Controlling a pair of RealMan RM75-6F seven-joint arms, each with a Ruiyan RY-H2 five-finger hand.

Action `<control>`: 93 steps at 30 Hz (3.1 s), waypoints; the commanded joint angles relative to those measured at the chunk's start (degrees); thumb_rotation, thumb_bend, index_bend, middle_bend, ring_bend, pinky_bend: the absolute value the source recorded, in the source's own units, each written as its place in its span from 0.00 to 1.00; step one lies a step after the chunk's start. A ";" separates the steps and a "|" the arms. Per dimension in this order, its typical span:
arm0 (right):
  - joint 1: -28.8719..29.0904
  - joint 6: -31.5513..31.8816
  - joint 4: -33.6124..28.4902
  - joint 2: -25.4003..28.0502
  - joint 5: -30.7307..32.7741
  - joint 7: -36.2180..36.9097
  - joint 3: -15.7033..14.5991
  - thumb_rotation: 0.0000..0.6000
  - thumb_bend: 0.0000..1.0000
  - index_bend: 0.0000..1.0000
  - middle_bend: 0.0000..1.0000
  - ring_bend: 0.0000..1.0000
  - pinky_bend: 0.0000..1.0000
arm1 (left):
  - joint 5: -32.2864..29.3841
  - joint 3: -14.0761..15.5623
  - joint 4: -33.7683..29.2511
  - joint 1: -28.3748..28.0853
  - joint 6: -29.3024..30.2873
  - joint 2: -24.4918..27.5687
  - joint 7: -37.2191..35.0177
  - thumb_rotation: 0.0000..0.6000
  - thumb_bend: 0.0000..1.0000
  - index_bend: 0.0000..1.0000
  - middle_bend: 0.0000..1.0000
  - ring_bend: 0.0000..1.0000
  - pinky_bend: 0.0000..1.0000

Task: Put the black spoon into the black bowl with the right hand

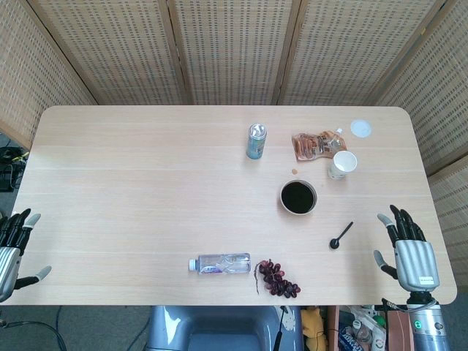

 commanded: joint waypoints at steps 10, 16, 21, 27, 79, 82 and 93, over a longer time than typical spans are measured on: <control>0.40 -1.31 0.14 -0.19 0.22 0.23 0.36 1.00 0.45 0.19 0.18 0.11 0.28 | -0.04 -0.11 -0.47 -0.42 -0.58 0.14 0.79 1.00 0.04 0.00 0.00 0.00 0.00; 1.22 -2.67 -0.22 0.12 0.37 0.07 0.78 1.00 0.45 0.19 0.21 0.16 0.30 | -0.41 -0.31 -0.72 -0.45 -0.62 0.27 1.03 1.00 0.04 0.00 0.00 0.00 0.00; 1.74 -3.67 -0.06 0.07 0.97 -0.12 1.21 1.00 0.45 0.19 0.33 0.33 0.51 | -0.57 -0.43 -1.06 -0.65 -0.91 0.44 1.47 1.00 0.04 0.00 0.00 0.00 0.00; 4.01 -10.65 -2.24 2.93 4.64 -1.20 1.38 1.00 0.51 0.19 0.74 0.80 0.83 | -0.59 -0.62 -1.55 -1.11 -1.39 0.52 2.09 1.00 0.04 0.00 0.00 0.00 0.00; 24.35 -50.96 14.33 -0.54 30.27 -3.17 -2.84 1.00 0.81 0.22 0.94 0.97 1.00 | -0.74 -0.11 -1.57 -1.04 -1.61 0.54 1.93 1.00 0.04 0.00 0.00 0.00 0.00; 24.93 -51.37 14.92 -0.95 30.69 -3.47 -3.03 1.00 0.81 0.22 0.94 0.97 1.00 | -0.86 -0.04 -1.46 -1.00 -1.73 0.48 1.90 1.00 0.03 0.00 0.00 0.00 0.00; 26.97 -51.77 15.11 -2.13 31.67 -4.66 -3.67 1.00 0.81 0.22 0.94 0.97 1.00 | -1.28 0.09 -0.81 -0.88 -2.06 0.15 1.48 1.00 0.04 0.00 0.00 0.00 0.00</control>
